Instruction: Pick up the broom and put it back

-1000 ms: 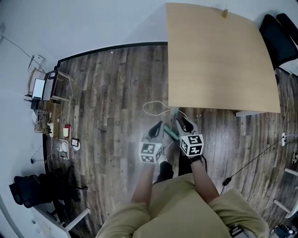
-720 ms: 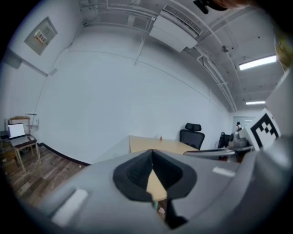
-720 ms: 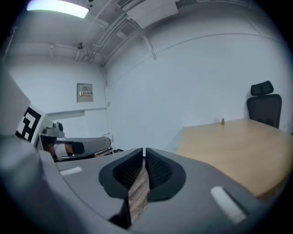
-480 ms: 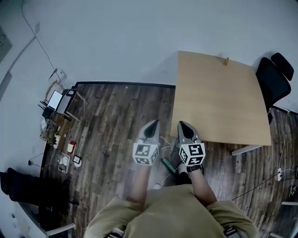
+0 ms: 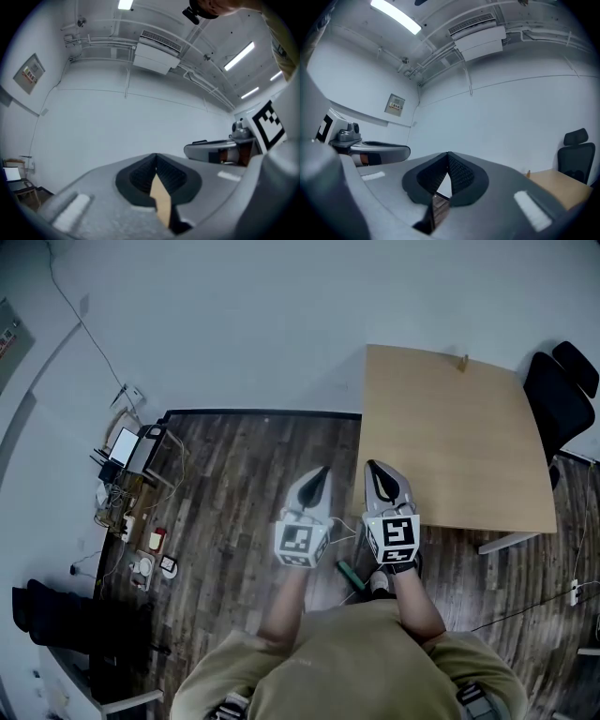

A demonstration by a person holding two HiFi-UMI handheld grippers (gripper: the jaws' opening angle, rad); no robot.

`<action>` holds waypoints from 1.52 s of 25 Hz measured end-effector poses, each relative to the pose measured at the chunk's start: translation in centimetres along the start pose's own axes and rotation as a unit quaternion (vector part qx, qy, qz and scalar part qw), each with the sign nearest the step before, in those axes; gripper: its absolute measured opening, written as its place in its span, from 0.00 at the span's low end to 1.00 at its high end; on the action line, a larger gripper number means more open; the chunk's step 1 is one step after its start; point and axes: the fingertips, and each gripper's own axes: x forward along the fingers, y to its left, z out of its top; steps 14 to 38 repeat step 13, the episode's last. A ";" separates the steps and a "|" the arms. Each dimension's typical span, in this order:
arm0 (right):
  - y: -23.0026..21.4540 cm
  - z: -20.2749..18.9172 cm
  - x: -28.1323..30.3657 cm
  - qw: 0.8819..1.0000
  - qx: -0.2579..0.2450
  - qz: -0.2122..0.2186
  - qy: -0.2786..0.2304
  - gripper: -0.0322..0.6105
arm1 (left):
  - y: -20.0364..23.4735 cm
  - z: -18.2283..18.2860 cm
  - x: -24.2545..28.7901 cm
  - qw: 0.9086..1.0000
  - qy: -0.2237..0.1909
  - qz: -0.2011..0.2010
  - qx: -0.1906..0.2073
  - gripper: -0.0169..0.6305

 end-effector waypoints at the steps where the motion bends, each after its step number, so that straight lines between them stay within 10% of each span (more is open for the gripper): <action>1: -0.2 0.2 0.2 1.000 0.002 -0.001 0.000 0.06 | 0.0 0.2 0.1 1.000 0.001 -0.001 -0.001 0.03; 6: -1.3 -0.2 1.3 1.000 -0.028 -0.011 0.008 0.06 | -0.8 -1.7 0.5 1.000 0.025 -0.016 0.007 0.03; 13: -2.5 -1.8 2.4 0.999 -0.033 -0.015 0.011 0.06 | -2.8 -13.9 -4.3 0.988 0.152 -0.033 -0.020 0.03; 38: -2.5 -1.8 2.4 0.999 -0.033 -0.015 0.011 0.06 | -2.8 -13.9 -4.3 0.988 0.152 -0.033 -0.020 0.03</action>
